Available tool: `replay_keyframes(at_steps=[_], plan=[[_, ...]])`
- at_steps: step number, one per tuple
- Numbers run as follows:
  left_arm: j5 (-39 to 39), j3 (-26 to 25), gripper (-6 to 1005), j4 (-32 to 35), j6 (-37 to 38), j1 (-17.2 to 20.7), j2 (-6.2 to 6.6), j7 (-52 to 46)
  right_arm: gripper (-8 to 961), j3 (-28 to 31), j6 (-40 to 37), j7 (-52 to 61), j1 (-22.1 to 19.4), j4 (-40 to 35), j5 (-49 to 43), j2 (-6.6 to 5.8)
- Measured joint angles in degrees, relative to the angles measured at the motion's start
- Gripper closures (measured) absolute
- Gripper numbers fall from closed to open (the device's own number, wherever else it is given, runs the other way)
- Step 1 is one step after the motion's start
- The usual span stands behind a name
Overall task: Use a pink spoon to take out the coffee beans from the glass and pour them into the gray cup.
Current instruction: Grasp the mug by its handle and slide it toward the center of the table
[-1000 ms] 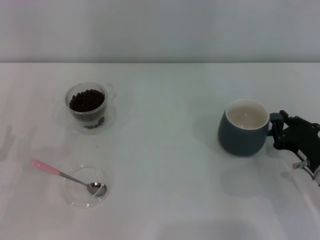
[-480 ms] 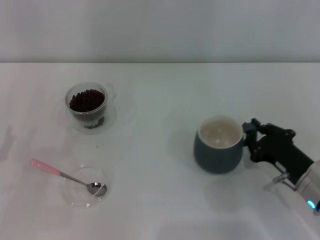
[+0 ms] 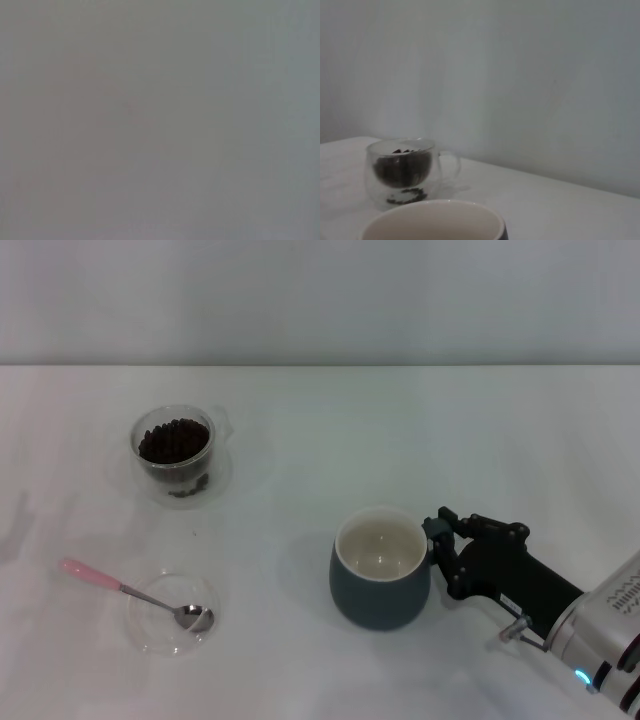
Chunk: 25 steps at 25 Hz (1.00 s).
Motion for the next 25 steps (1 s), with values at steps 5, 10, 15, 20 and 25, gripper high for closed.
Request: replay_keyframes(at_steps=[5, 10, 15, 20, 25], plan=[[0.24, 0.04, 138, 0.00, -0.26, 0.00, 0.00, -0.02, 787, -0.75, -0.07, 0.00, 0.24, -0.23, 0.05, 0.07], [1.33, 0.03, 138, 0.00, -0.65, 0.00, 0.00, -0.03, 787, -1.68, -0.12, -0.05, 1.12, -1.17, 0.04, 0.01], [1.50, 0.04, 138, 0.00, -0.67, 0.00, 0.01, -0.02, 788, -1.75, 0.07, 0.35, 1.85, -2.27, 0.04, -0.23], [1.50, 0.03, 138, 0.07, -0.71, 0.00, 0.08, -0.04, 701, -1.35, 0.65, 1.60, 1.82, -3.00, 0.42, -0.40], [1.49, 0.03, 139, 0.15, -0.72, -0.02, 0.09, -0.04, 522, -1.50, 4.44, 7.02, 2.30, -6.34, 0.02, -0.78]])
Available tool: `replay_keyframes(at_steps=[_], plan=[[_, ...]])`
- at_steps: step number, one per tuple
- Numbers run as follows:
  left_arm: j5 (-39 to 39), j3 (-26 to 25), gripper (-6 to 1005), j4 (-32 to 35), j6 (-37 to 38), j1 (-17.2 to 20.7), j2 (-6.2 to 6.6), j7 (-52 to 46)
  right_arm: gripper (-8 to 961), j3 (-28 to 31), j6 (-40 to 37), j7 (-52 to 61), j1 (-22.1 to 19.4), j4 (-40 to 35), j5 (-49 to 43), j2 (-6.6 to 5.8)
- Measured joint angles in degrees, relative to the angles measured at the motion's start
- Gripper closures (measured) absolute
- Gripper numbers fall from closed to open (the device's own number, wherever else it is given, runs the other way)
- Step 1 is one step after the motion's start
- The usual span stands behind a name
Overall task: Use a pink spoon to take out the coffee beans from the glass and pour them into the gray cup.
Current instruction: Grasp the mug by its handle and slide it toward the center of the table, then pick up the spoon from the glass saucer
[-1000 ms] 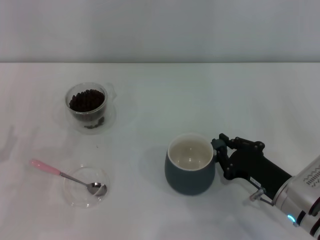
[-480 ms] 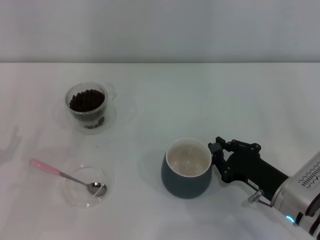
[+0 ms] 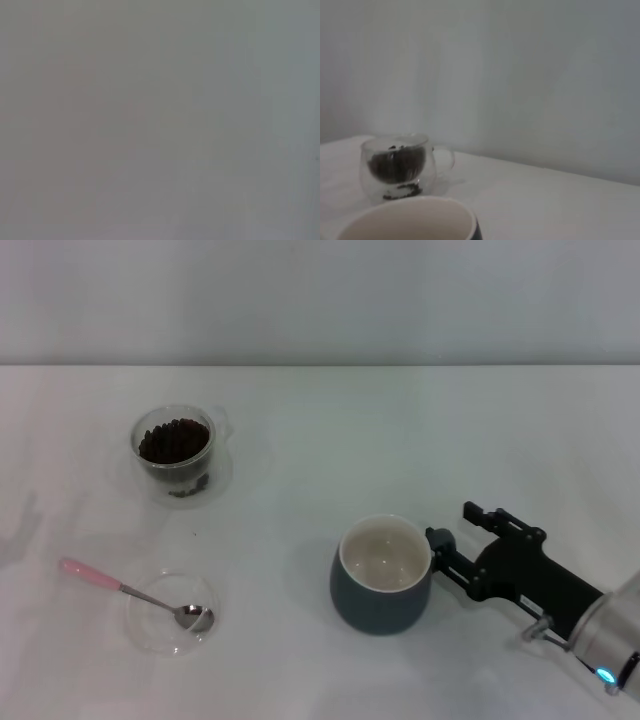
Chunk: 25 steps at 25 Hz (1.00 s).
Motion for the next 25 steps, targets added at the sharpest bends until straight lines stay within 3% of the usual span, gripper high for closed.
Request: replay_keyframes(at_steps=[2, 4, 11, 18, 20, 25], plan=[[-0.01, 0.00, 139, 0.04, 0.00, -0.04, 0.00, 0.00, 443, -0.39, 2.28, 3.19, 0.70, -2.48, -0.53, -0.16], [-0.02, 0.00, 139, 0.14, 0.00, -0.05, 0.00, 0.00, 230, -0.53, 4.54, 6.64, 1.58, -5.28, -2.19, -0.39], [-0.05, 0.00, 139, 0.38, -0.10, -0.10, -0.09, 0.00, 225, -0.71, 8.52, 10.95, 2.56, -9.76, -5.06, -0.98], [-0.05, 0.00, 139, 0.12, -0.39, 0.00, -0.09, 0.08, 227, -1.26, 11.82, 16.99, 1.70, -12.96, -6.26, -2.72], [-0.05, 0.00, 139, 0.05, -0.43, 0.10, -0.09, -0.02, 228, -0.31, 16.15, 17.23, 0.74, -16.18, -4.57, -2.60], [-0.06, 0.01, 139, -0.11, -0.63, 0.78, -0.19, -3.99, 229, 1.96, 18.76, 14.90, -0.34, -19.28, 1.95, -1.88]])
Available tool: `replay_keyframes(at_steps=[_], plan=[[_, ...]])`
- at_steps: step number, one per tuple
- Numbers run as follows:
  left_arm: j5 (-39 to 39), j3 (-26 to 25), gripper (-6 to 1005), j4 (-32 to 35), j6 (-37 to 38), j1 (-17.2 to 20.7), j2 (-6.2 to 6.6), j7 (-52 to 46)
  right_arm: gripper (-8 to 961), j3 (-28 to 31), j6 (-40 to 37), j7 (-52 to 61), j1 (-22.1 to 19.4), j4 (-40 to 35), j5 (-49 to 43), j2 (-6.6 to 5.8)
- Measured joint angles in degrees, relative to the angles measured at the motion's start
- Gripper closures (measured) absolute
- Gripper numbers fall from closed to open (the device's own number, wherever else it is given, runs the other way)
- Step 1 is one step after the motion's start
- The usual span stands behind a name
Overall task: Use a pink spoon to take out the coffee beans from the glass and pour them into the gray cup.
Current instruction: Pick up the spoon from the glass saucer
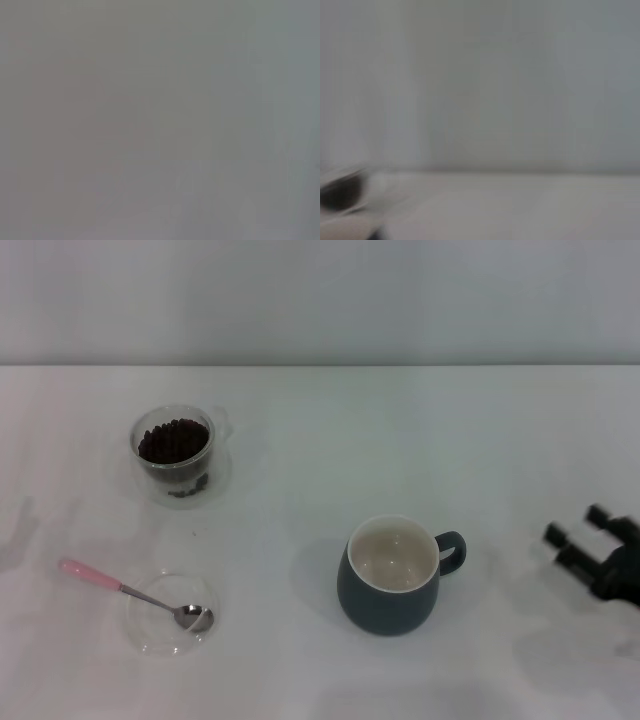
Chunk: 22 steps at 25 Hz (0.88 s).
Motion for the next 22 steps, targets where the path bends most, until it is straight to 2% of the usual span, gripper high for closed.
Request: replay_keyframes(at_steps=[3, 5, 9, 14, 16, 18, 22], plan=[[1.11, 0.08, 139, 0.18, 0.00, 0.74, 0.15, -7.21, 230, 1.45, 0.03, -3.96, -0.05, -0.83, 5.85, 0.84], [2.08, 0.09, 139, 0.54, 0.24, 1.37, 0.40, -13.55, 231, 3.67, 0.08, -9.75, 0.04, -0.16, 11.78, 1.97], [5.32, 0.09, 139, 2.17, 1.15, 3.80, 1.64, -31.95, 233, 4.65, 0.10, -14.08, 0.46, 1.42, 15.60, 2.16], [12.64, 0.08, 138, 7.42, 1.43, 7.41, 2.58, -53.37, 234, 4.77, -0.03, -15.34, 3.53, 0.32, 17.75, 1.85], [14.53, 0.08, 137, 8.05, 1.52, 7.65, 2.91, -56.06, 234, 4.79, -0.20, -15.36, 4.71, -0.56, 17.94, 1.83], [21.16, 0.07, 138, 8.63, 2.81, 7.43, 4.08, -61.72, 234, 4.81, -0.25, -15.39, 5.61, -1.00, 17.96, 1.82], [26.38, 0.08, 138, 8.75, 4.89, 6.99, 4.46, -65.27, 235, 4.80, -0.41, -15.41, 7.45, -1.12, 17.87, 1.80]])
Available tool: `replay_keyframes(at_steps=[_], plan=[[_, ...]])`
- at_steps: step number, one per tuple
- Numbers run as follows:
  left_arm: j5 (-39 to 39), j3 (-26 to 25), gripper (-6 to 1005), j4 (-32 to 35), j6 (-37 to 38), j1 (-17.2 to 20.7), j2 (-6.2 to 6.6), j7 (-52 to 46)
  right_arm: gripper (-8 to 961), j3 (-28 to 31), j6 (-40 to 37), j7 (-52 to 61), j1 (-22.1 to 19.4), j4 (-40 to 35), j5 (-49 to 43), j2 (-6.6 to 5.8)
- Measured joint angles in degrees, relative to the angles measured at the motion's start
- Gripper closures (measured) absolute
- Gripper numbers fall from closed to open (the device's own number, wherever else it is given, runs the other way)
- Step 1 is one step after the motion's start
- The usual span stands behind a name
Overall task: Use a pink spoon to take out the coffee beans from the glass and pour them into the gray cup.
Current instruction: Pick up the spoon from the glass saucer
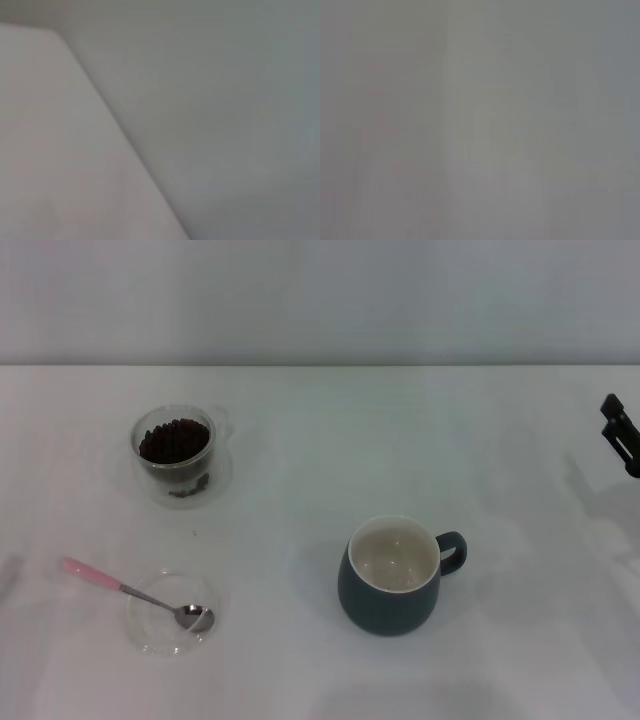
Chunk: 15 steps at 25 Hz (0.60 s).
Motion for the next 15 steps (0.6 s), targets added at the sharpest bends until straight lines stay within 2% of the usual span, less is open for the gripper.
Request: replay_keyframes(at_steps=[10, 15], plan=[[5.60, 0.00, 139, -0.25, 2.81, -2.66, -1.38, -1.53, 235, -0.07, -1.42, -0.03, 2.11, -0.71, -0.03, -0.03], [8.87, 0.00, 140, -0.44, 4.74, -4.21, -1.46, -1.79, 234, -0.07, -1.44, -0.05, 2.55, -0.71, 0.06, -0.01]])
